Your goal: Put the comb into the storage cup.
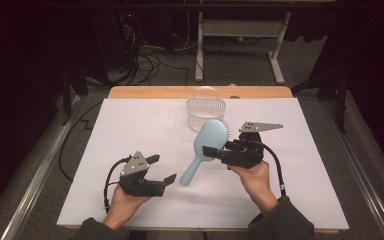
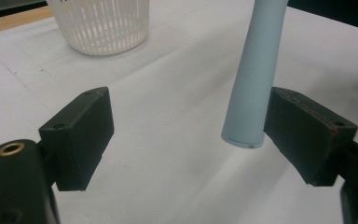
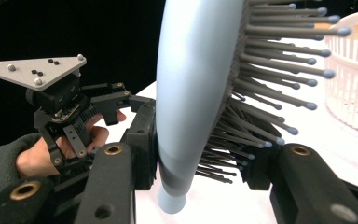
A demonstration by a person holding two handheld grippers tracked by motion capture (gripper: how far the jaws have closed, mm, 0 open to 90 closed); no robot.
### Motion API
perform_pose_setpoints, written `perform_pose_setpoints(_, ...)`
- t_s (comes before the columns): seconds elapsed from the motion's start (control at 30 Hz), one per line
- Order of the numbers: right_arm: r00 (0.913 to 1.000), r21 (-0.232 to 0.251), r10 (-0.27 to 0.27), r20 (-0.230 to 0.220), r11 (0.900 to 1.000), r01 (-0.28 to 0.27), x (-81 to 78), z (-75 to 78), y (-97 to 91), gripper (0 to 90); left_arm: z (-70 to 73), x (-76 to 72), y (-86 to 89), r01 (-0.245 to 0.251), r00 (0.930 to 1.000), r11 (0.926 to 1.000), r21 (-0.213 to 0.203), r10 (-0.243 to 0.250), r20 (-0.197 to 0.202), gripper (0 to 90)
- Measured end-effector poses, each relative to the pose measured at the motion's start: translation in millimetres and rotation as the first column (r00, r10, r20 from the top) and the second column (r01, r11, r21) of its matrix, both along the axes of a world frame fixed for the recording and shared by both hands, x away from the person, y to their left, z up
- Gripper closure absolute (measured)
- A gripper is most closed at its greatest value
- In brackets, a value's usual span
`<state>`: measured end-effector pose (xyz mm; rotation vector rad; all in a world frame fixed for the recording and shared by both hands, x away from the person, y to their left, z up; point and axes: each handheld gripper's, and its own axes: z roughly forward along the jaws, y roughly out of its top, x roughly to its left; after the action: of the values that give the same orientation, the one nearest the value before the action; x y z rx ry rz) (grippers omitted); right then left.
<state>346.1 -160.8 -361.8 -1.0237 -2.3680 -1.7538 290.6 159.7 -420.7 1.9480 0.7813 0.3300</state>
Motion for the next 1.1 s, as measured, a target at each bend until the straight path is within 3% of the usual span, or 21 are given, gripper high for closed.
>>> perform_pose_setpoints(0.7,0.9995,-0.022,-0.032,0.0,0.9993,0.032,1.9,3.0,-14.7,56.4,-0.2,-2.5,31.7,-0.088,0.9958,0.9953,-0.041,0.089,0.022,15.5)
perform_pose_setpoints(1.1,0.999,-0.037,-0.045,-0.006,0.9983,0.044,3.1,4.9,-20.1,56.3,-3.1,-3.2,48.2,-0.145,0.9882,0.9887,-0.039,0.146,0.045,15.5)
